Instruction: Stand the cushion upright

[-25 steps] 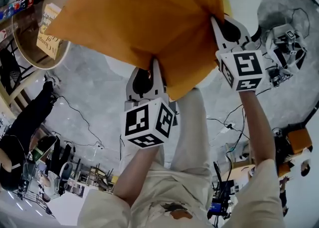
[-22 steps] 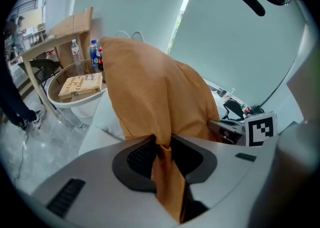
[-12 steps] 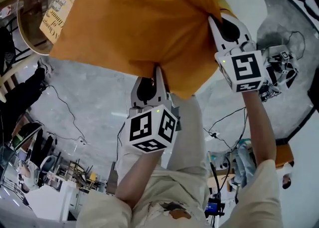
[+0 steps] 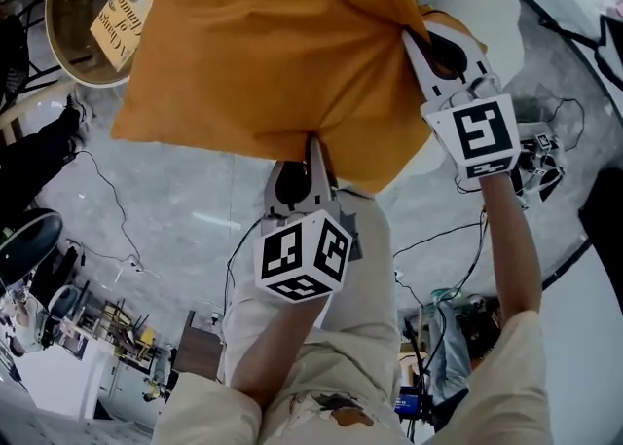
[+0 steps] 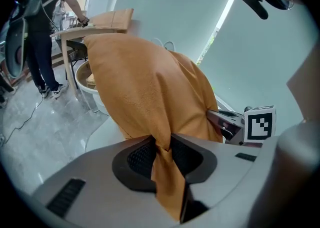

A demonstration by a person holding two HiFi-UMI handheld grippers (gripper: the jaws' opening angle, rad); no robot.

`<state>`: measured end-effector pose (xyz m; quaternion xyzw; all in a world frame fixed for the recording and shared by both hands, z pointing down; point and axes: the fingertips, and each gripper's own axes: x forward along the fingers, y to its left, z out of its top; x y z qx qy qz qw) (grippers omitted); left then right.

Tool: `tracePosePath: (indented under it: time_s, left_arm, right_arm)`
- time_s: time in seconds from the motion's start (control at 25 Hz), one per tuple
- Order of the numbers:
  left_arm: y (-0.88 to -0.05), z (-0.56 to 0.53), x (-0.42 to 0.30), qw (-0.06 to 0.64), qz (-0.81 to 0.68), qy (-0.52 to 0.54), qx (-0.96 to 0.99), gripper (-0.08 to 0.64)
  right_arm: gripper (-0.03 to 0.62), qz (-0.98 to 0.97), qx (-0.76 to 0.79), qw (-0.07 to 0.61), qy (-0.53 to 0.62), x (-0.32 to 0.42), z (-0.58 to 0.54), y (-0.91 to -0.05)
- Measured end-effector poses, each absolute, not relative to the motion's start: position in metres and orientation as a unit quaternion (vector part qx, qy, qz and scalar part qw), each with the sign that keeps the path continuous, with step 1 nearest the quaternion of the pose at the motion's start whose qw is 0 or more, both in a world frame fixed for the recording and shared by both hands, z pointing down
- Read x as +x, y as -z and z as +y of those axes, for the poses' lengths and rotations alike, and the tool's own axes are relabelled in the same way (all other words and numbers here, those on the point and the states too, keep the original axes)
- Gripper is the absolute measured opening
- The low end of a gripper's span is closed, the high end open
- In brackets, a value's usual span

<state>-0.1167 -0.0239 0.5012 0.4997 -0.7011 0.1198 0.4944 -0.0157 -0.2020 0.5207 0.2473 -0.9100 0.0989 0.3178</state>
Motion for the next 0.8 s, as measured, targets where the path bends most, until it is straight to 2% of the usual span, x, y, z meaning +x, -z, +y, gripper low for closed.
tracePosePath:
  time_s: [0.52,0.8]
  left_arm:
    - [-0.49,-0.049,-0.179,0.466,-0.747,-0.092,0.465,0.094]
    - [-0.525,-0.061,-0.207,0.47,-0.745,-0.114,0.46,0.095]
  right_arm:
    - [0.028,-0.935,0.194,0.288,-0.069,-0.098,-0.238,-0.505]
    - [0.028,-0.935,0.187,0.29,-0.078,-0.127,-0.25,-0.535]
